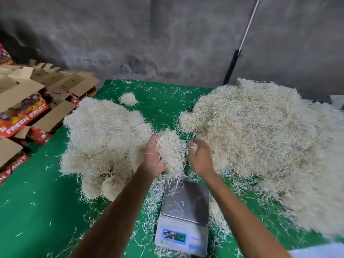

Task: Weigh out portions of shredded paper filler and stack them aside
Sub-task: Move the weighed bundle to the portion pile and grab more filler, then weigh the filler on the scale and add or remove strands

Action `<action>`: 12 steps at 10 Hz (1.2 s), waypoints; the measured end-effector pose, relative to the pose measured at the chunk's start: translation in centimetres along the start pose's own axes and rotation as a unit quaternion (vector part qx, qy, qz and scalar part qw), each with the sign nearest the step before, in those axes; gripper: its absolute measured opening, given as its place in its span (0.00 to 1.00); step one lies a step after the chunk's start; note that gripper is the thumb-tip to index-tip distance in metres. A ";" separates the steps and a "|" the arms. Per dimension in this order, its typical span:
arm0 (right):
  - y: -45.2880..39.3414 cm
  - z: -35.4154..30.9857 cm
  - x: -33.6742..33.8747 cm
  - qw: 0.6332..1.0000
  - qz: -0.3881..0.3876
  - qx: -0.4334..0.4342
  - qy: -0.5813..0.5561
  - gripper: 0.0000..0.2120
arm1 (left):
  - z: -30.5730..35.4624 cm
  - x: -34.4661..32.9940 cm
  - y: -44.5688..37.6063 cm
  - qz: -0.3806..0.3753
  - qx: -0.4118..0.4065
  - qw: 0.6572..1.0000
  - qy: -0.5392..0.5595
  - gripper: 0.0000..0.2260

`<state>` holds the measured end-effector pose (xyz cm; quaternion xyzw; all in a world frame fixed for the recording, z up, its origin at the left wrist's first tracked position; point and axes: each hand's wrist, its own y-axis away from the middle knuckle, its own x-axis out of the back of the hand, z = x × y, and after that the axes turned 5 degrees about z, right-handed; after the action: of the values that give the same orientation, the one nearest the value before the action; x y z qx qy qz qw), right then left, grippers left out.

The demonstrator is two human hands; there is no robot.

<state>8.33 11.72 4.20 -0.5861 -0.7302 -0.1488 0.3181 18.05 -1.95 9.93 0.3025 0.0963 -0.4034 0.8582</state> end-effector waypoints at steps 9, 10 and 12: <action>14.7 5.8 -2.0 0.978 -0.194 0.072 0.019 0.36 | -9.8 4.1 1.8 -0.020 0.200 0.977 -0.074 0.09; 14.4 6.1 -1.4 0.995 -0.055 0.061 0.057 0.31 | -10.7 5.3 1.7 -0.024 0.134 0.977 -0.166 0.20; 14.9 5.6 -0.9 0.952 -0.038 0.030 0.303 0.46 | -13.4 9.6 1.3 0.071 -0.029 0.948 -0.309 0.11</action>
<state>20.93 18.31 -2.93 -0.4750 -0.6255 -0.3092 0.5362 26.42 0.61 -4.17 0.1443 -0.1835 -0.4124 0.8806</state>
